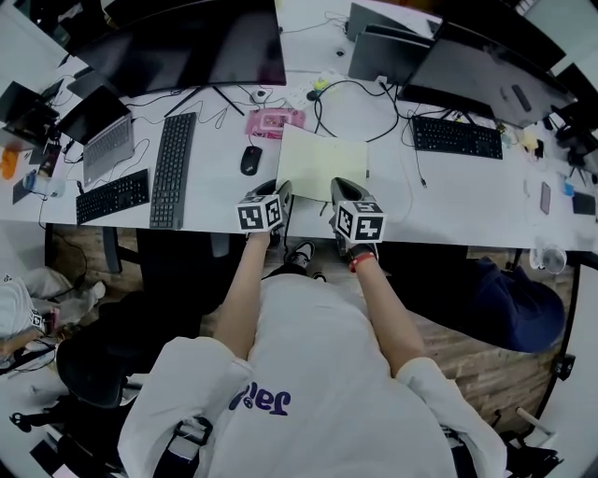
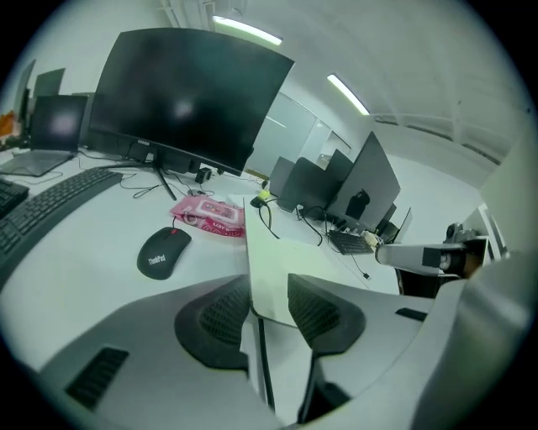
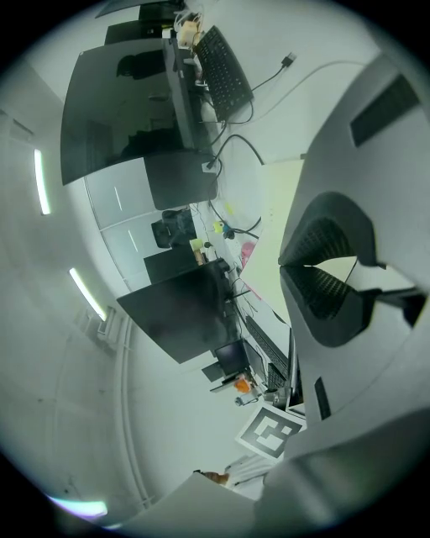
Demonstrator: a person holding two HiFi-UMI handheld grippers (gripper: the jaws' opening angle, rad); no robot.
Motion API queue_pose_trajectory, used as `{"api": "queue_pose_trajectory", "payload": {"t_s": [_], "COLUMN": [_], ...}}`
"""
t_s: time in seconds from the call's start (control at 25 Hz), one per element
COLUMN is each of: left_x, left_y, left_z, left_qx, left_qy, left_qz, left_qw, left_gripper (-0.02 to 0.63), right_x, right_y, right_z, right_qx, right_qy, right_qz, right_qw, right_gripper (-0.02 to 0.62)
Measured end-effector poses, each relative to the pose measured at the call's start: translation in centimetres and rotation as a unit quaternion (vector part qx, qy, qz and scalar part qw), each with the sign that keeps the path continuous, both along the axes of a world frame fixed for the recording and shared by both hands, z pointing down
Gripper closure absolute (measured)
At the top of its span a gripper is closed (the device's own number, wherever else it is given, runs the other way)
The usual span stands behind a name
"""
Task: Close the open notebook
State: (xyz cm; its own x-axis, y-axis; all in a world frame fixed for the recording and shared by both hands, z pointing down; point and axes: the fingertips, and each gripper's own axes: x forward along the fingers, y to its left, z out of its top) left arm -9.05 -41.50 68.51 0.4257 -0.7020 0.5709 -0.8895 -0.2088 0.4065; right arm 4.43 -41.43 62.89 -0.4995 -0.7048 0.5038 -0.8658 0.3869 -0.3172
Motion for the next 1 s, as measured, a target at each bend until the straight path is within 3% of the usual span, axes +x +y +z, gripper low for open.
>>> {"api": "queue_pose_trajectory", "payload": {"t_s": [0.12,0.6,1.0], "left_x": [0.8,3.4,7.8], "left_y": [0.2,1.1,2.4], "left_z": [-0.4,-2.6,-2.1], "left_qx": [0.01,0.036,0.029], "left_qy": [-0.014,-0.009,-0.02], "left_qz": [0.008,0.03,0.087], "left_qw": [0.9998,0.9989,0.9955], "left_gripper": [0.446,0.446,0.446], "right_x": [0.3,2.1,4.6], "right_y": [0.5,2.1,2.5], "right_z": [-0.1,0.1,-0.7], "right_qx": [0.001,-0.001,0.007], "right_qy": [-0.002,-0.006,-0.011], "right_qz": [0.001,0.02,0.043], "right_qw": [1.0,1.0,0.999], "right_gripper": [0.583,0.583,0.583]}}
